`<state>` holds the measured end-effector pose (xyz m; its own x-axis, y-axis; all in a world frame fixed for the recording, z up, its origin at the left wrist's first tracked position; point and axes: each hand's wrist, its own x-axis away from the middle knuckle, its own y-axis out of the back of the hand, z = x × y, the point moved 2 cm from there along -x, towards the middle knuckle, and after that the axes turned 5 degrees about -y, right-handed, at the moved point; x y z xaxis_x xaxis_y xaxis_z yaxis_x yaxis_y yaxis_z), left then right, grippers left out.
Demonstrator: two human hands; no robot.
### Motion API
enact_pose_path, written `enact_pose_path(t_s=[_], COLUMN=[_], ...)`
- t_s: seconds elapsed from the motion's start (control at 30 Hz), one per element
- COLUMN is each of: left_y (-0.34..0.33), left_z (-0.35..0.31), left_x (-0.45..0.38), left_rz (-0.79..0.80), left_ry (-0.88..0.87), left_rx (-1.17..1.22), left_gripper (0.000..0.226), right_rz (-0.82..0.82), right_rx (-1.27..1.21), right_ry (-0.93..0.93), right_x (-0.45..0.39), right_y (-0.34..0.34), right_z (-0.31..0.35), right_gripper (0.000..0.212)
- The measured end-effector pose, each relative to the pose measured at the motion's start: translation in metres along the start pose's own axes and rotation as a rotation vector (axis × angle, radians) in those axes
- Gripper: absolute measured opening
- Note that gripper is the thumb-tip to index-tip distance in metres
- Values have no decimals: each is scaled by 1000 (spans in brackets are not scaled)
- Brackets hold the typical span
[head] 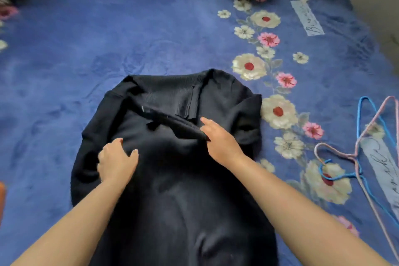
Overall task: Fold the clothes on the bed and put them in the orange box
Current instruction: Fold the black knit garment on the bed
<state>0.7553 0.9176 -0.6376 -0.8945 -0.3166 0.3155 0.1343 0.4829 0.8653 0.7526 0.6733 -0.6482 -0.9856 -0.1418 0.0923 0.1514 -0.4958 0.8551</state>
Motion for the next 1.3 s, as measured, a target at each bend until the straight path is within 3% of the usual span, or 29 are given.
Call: enact_pose_path(t_s=[0.07, 0.2, 0.27, 0.37, 0.43, 0.47, 0.53, 0.6, 0.7, 0.77, 0.83, 0.93, 1.0, 1.1, 1.17, 1.2, 1.23, 1.3], left_y=[8, 8, 10, 14, 22, 27, 40, 63, 95, 112, 123, 132, 133, 132, 133, 133, 131, 126], left_z=[43, 107, 131, 148, 149, 148, 147, 149, 145, 140, 137, 130, 127, 126, 124, 124, 127, 133], left_x=[7, 27, 26, 18, 19, 18, 16, 13, 5, -2, -10, -12, -7, -2, -3, -5, -7, -8], left_rz=[19, 101, 197, 453, 588, 643, 698, 665, 576, 529, 498, 516, 577, 711, 777, 823, 879, 987], left_ry=[124, 463, 503, 439, 473, 497, 543, 556, 537, 510, 483, 451, 460, 416, 373, 344, 310, 271], left_rx=[-208, -55, -61, -35, 135, 260, 528, 727, 1014, 1151, 1213, 1209, 1102, 875, 794, 753, 700, 618], left_gripper=[76, 103, 86, 28, 6, 10, 19, 22, 33, 41, 42, 28, 19, 23, 16, 23, 46, 70], right_rz=[131, 185, 202, 104, 116, 118, 63, -55, -134, -78, 106, 409, 497, 415, 380, 333, 291, 297], right_rx=[137, 347, 465, 500, 498, 492, 400, 145, -259, -368, -312, 112, 294, 384, 410, 424, 421, 380], right_ry=[-26, -50, 13, 174, 195, 197, 124, -89, -244, -110, 22, 89, 95, 51, 60, 83, 112, 207], right_x=[12, 21, 18, 11, 12, 14, 13, 7, 7, 17, 35, 68, 82, 95, 96, 96, 95, 91], right_y=[-24, -48, -55, -69, -86, -89, -86, -70, -38, -18, -26, -61, -76, -86, -97, -101, -105, -109], right_z=[0, 16, 35, 62, 76, 81, 84, 85, 92, 115, 128, 121, 110, 103, 109, 114, 120, 132], right_gripper=[42, 44, 65, 86, 83, 72, 41, 20, 29, 38, 57, 63, 61, 27, 65, 79, 85, 70])
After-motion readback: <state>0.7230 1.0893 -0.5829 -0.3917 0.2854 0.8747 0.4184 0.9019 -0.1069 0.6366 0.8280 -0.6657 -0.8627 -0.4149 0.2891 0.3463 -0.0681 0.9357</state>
